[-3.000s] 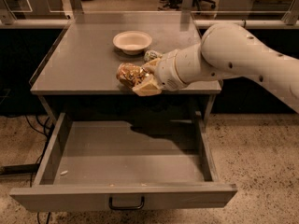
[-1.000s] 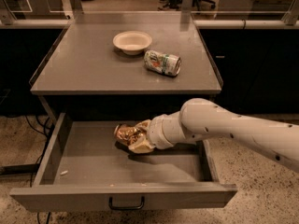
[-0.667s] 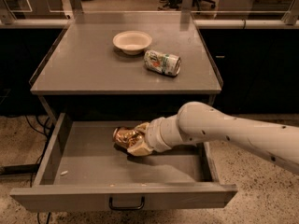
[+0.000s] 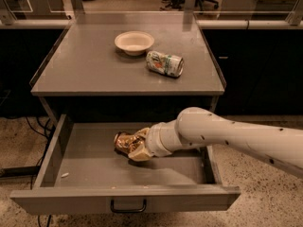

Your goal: Place orange can into top drawer

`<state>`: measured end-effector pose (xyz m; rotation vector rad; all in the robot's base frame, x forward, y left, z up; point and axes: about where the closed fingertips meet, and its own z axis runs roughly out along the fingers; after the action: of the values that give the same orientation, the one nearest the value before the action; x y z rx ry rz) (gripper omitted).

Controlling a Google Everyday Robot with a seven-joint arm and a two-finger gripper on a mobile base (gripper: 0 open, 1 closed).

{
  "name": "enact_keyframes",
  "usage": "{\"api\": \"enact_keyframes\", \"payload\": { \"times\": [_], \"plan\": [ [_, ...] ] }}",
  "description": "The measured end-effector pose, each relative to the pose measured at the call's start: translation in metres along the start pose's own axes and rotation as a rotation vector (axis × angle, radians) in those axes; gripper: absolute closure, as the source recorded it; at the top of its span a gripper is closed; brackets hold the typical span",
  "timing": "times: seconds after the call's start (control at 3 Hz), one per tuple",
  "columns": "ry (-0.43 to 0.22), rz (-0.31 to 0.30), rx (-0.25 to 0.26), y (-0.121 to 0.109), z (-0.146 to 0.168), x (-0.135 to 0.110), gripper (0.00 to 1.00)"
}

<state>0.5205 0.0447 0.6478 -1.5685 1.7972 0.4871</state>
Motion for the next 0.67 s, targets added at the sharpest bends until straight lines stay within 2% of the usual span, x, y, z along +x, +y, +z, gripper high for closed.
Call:
{"api": "enact_keyframes", "payload": {
  "times": [0.33,0.67],
  "plan": [
    [0.021,0.010,-0.016,0.0023,0.0052,0.0025,1.00],
    [0.024,0.011,-0.018,0.0026,0.0060,0.0029,0.86]
  ]
}}
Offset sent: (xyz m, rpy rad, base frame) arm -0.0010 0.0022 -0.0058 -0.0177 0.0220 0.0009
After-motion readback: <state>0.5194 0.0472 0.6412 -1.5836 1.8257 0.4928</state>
